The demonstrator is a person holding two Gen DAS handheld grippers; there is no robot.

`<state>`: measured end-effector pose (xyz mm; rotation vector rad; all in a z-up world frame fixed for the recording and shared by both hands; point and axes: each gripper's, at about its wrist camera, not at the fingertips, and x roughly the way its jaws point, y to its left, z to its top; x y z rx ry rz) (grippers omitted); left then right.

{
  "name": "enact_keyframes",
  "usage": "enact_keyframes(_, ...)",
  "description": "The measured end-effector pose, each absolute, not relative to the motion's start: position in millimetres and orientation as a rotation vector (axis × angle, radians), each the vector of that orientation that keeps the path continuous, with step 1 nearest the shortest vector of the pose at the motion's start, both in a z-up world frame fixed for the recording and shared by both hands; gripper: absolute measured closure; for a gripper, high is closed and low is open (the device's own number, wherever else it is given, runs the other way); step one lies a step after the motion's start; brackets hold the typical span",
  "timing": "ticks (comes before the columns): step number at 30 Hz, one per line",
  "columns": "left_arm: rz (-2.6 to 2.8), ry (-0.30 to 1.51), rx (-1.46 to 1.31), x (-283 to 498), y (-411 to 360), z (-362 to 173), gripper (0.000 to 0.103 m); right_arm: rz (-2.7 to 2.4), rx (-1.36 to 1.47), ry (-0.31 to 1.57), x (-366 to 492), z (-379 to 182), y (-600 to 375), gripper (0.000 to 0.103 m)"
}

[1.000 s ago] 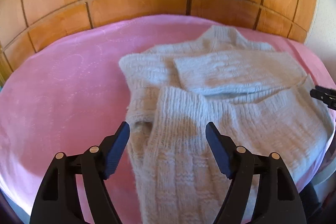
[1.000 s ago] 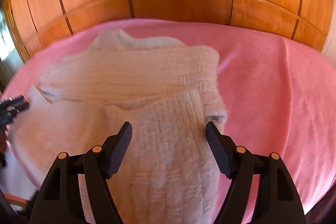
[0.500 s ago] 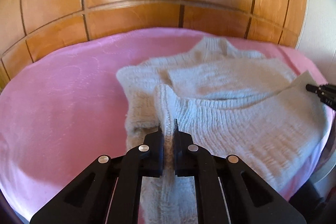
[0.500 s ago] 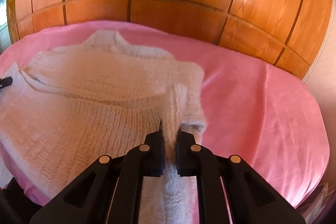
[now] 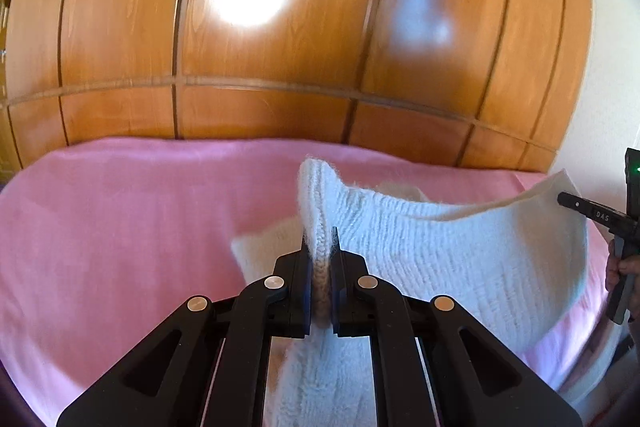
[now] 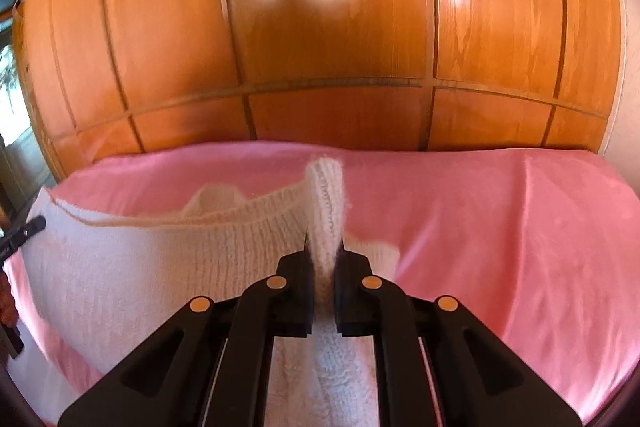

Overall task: Fold small clothes
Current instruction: 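Grasp the sweater hem with the left gripper while the right gripper grasps it too, then open both grippers and release the sweater onto the bedspread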

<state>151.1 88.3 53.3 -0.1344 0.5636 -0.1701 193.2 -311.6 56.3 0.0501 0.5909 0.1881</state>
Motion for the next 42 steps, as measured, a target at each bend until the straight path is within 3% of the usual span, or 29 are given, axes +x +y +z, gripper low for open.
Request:
enact_keyframes(4,-0.121,0.603,-0.151,208,91,45,0.097,0.145,0.057,0.615,255,50,-305,0.097)
enact_keyframes(11,-0.005,0.739,-0.133,295,85,-6,0.097,0.042,0.021,0.754,340,-10,-294,0.097)
enact_keyframes(17,0.049,0.916,-0.087,329,79,-63,0.096,0.023,-0.003,0.883,358,-59,-297,0.094)
enact_keyframes(18,0.049,0.919,-0.102,330,82,-63,0.095,0.021,0.001,0.88,356,-58,-298,0.086)
enact_keyframes(22,0.045,0.883,-0.235,310,108,-46,0.061,0.081,0.076,0.829,329,-33,-314,0.066)
enact_keyframes(27,-0.042,0.86,-0.315,250,136,-34,0.058,0.167,0.173,0.816,266,-18,-347,0.05)
enact_keyframes(29,-0.099,0.872,-0.362,220,143,-36,0.047,0.184,0.219,0.821,237,-21,-360,0.046)
enact_keyframes(30,-0.115,0.876,-0.391,207,148,-38,0.047,0.185,0.238,0.827,227,-24,-366,0.042)
enact_keyframes(33,-0.15,0.891,-0.453,168,159,-47,0.047,0.205,0.293,0.862,192,-34,-377,0.04)
enact_keyframes(36,-0.199,0.908,-0.518,134,160,-59,0.047,0.221,0.329,0.9,169,-52,-380,0.042)
enact_keyframes(37,-0.204,0.915,-0.529,127,158,-63,0.047,0.222,0.331,0.914,163,-56,-377,0.046)
enact_keyframes(38,-0.21,0.918,-0.522,121,153,-66,0.06,0.225,0.332,0.929,159,-62,-373,0.071)
enact_keyframes(39,-0.216,0.919,-0.499,118,148,-67,0.075,0.215,0.325,0.93,154,-63,-370,0.084)
enact_keyframes(40,-0.212,0.929,-0.468,116,143,-67,0.086,0.204,0.314,0.921,151,-63,-368,0.088)
enact_keyframes(42,-0.167,0.928,-0.384,116,133,-62,0.092,0.201,0.293,0.886,145,-50,-367,0.093)
